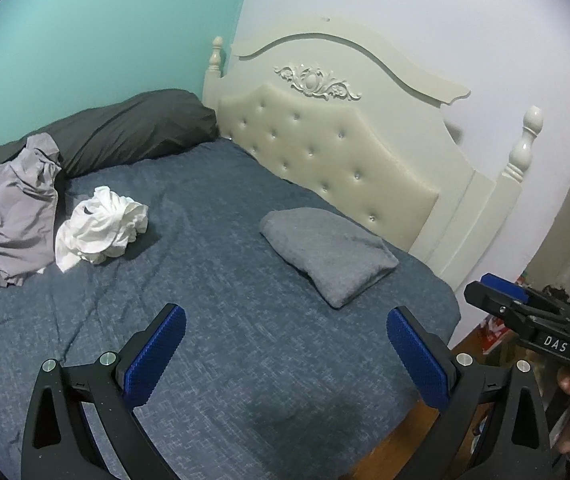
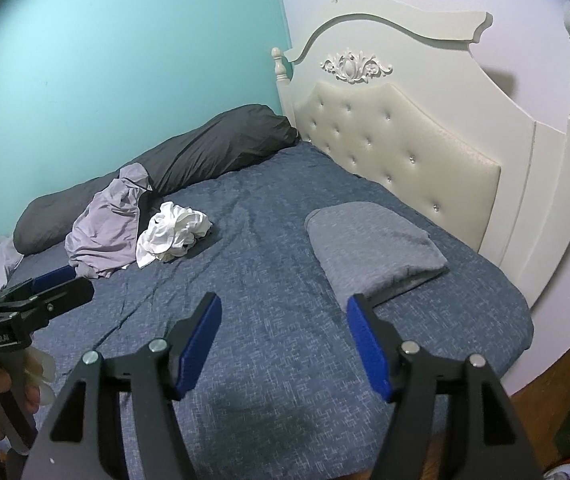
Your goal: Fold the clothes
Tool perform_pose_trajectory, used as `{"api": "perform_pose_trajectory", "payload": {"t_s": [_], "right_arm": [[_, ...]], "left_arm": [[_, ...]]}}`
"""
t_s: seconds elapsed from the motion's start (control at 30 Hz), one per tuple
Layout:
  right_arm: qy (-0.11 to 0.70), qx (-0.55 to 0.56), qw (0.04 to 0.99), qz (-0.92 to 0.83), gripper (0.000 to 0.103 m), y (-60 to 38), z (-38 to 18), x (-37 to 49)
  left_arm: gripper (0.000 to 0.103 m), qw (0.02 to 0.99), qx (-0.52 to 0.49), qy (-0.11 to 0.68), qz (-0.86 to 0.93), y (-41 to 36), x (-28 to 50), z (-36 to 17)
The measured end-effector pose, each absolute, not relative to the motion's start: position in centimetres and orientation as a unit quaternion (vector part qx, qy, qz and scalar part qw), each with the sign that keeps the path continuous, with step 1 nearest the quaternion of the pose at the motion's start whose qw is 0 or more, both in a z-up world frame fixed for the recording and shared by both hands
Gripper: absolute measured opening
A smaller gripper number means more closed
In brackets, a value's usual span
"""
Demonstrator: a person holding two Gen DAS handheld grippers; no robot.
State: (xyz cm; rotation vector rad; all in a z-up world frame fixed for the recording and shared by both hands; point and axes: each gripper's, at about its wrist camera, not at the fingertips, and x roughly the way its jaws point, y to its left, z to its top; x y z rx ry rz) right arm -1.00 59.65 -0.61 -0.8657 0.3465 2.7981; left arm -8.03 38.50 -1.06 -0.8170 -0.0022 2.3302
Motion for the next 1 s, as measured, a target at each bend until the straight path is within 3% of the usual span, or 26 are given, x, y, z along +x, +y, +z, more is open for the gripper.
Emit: {"api": "perform_pose_trajectory", "payload": {"t_s": [1.0], "right_arm": [[0.111, -0.287, 0.092, 0.947, 0.066, 58.0, 0.0, 0.9]], "left_arm": [[0.103, 0.295, -0.283, 0.017, 0.912, 36.5, -5.3, 0.2]]}}
